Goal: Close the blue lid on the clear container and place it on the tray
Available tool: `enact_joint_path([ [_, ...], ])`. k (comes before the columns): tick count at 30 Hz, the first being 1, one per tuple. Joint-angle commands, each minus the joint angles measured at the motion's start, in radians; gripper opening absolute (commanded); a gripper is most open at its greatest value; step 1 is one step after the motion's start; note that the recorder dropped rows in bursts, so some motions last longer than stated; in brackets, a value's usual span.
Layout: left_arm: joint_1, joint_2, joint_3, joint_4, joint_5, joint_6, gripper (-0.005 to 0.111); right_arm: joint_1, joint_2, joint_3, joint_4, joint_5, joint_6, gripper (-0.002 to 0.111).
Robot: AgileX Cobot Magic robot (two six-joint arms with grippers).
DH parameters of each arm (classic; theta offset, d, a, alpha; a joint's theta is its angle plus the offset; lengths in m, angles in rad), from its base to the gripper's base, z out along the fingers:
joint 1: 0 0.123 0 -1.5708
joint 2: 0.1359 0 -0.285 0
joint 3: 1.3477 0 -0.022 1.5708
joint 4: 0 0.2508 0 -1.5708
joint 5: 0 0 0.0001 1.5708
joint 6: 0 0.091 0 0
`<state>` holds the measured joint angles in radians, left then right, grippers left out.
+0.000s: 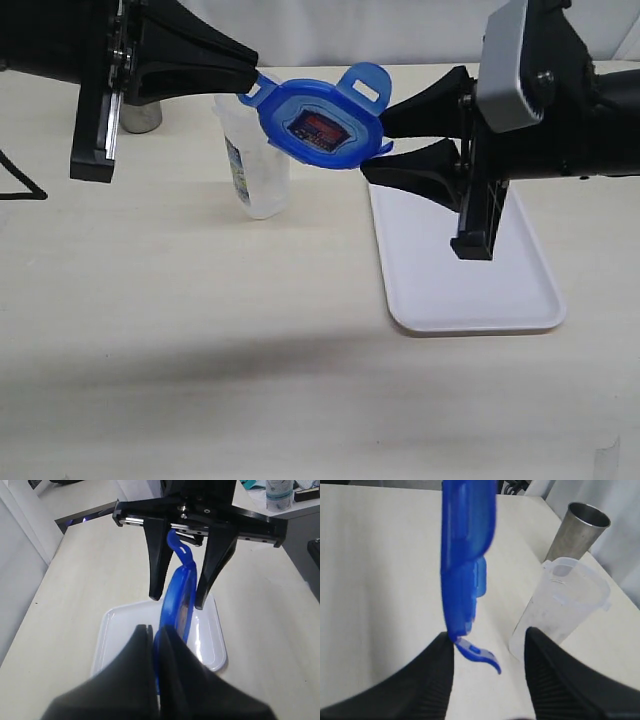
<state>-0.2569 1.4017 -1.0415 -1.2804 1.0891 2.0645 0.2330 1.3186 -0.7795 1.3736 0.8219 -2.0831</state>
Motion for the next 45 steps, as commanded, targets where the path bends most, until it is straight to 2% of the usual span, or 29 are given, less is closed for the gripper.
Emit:
enact_joint_path([
  [1,0.003,-0.003,-0.007,-0.023,0.000,-0.006,0.000,0.002,-0.002,-0.004,-0.017,0.025,0.008,0.043],
  [5,0.003,-0.003,-0.007,-0.033,0.000,-0.006,0.000,0.002,0.041,-0.004,-0.007,0.046,-0.004,0.043],
  [7,0.003,-0.003,-0.007,-0.037,0.000,-0.006,0.000,0.002,0.049,-0.004,-0.004,0.046,-0.021,0.039],
  [13,0.003,-0.003,-0.007,-0.039,0.000,-0.006,0.000,0.002,0.051,-0.004,0.005,0.046,-0.033,0.019],
  [15,0.003,-0.003,-0.007,-0.039,0.000,-0.006,0.000,0.002,0.051,-0.004,0.005,0.046,-0.033,0.004],
  [22,0.003,-0.003,-0.007,-0.039,-0.057,-0.051,0.000,0.002,0.047,-0.004,0.059,0.076,-0.033,0.004],
  [23,0.003,-0.003,-0.007,-0.040,-0.084,-0.101,0.000,0.002,0.047,-0.004,0.087,0.056,-0.033,0.004],
  [27,0.003,-0.003,-0.007,-0.037,-0.149,-0.156,0.017,0.002,0.047,-0.006,0.139,-0.027,-0.027,0.004],
  [29,0.003,-0.003,-0.007,-0.039,-0.170,-0.171,0.036,0.002,0.047,-0.017,0.143,-0.081,0.039,0.004],
  [31,0.003,-0.003,-0.007,-0.039,-0.196,-0.199,0.047,0.002,0.047,-0.031,0.143,-0.121,0.081,0.004],
  [35,0.003,-0.003,-0.007,-0.039,-0.224,-0.221,0.058,0.002,0.047,-0.075,0.181,-0.190,0.178,0.004],
  [39,0.003,-0.020,-0.007,-0.014,-0.316,-0.359,0.058,0.002,0.047,-0.145,0.232,-0.307,0.285,0.004],
  [41,0.003,-0.043,-0.007,0.081,-0.431,-0.495,0.054,0.002,0.047,-0.188,0.224,-0.330,0.360,0.004],
  [45,0.003,-0.104,0.013,0.345,-0.622,-0.824,0.032,0.002,0.054,-0.308,0.103,-0.389,0.632,0.004],
])
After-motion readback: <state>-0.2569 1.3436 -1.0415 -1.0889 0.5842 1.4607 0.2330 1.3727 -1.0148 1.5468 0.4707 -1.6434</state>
